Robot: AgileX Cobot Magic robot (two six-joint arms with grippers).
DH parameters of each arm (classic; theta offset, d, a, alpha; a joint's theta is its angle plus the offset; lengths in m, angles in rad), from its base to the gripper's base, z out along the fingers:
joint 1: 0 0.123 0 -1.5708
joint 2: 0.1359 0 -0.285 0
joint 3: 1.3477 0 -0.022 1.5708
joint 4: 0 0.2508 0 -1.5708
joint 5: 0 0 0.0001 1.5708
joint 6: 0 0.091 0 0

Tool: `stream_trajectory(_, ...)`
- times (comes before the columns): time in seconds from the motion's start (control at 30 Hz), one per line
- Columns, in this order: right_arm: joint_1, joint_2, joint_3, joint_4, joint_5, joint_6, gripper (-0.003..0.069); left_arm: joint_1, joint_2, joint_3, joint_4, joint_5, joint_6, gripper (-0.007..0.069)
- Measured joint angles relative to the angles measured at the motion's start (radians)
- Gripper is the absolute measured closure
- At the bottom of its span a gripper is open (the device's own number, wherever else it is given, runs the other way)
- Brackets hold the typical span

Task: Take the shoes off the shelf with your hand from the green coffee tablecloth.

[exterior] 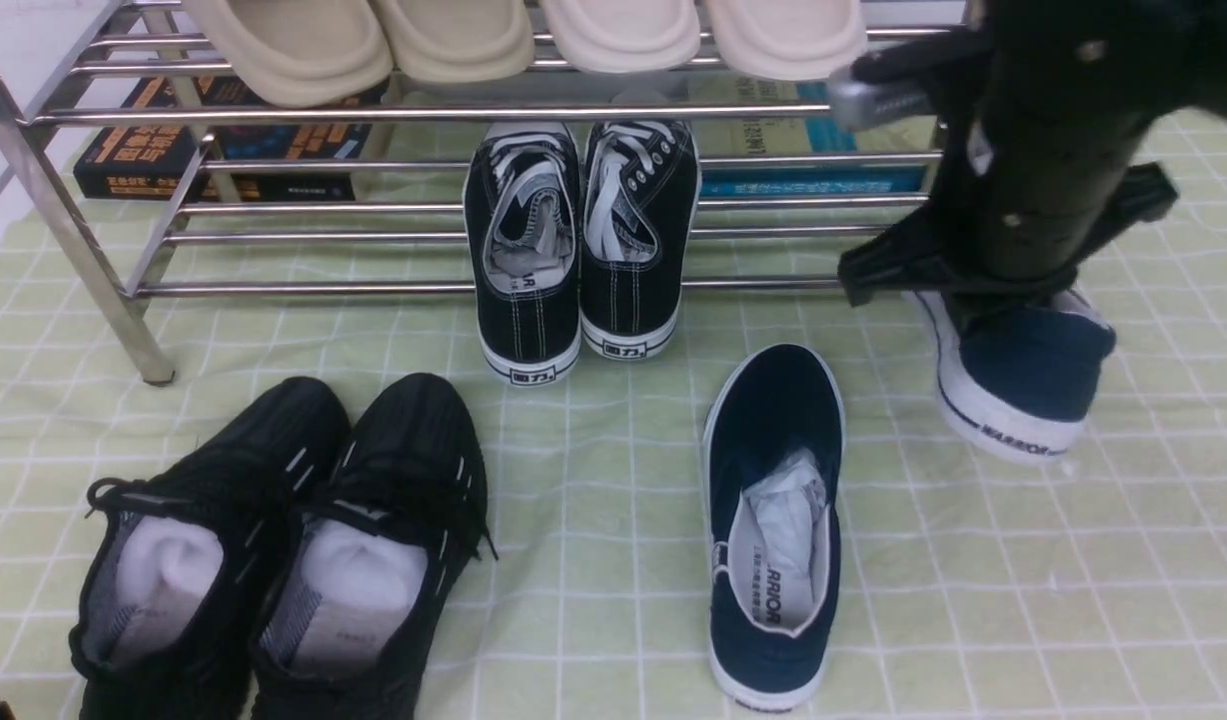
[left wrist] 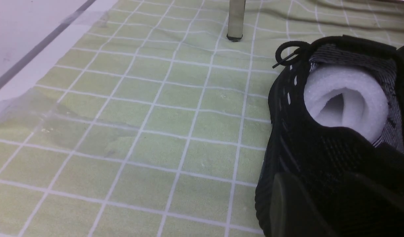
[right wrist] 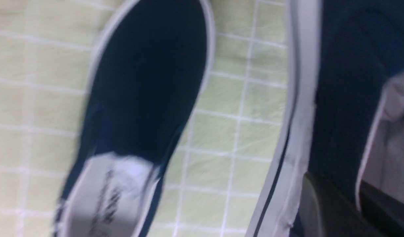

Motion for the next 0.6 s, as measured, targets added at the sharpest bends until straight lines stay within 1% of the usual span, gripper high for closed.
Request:
stream_trajectory(0.13,0.047,-0.081,0.082,0.002,-0.007,0.035,0.0635,0.000,0.000,0.000,0.000,0.000,0.000,0.0385)
stream_trajectory(0.27,0.077,-0.099,0.229,0.026,-0.028,0.135,0.0635,0.000,0.000,0.000,0.000,0.000,0.000,0.0385)
stream_trajectory(0.3,0.077,-0.098,0.242,0.026,-0.033,0.142,0.0635,0.000,0.000,0.000,0.000,0.000,0.000,0.0385)
stream_trajectory(0.43,0.075,-0.097,0.367,0.002,-0.162,0.231,0.0635,0.000,0.000,0.000,0.000,0.000,0.000,0.0385)
stream_trajectory(0.47,0.075,-0.097,0.376,0.000,-0.168,0.236,0.0635,0.000,0.000,0.000,0.000,0.000,0.000,0.0385)
stream_trajectory(0.53,0.075,-0.095,0.424,-0.039,-0.251,0.299,0.0635,0.000,0.000,0.000,0.000,0.000,0.000,0.0385)
stream_trajectory(0.6,0.075,-0.086,0.444,-0.062,-0.303,0.334,0.0635,0.000,0.000,0.000,0.000,0.000,0.000,0.0385)
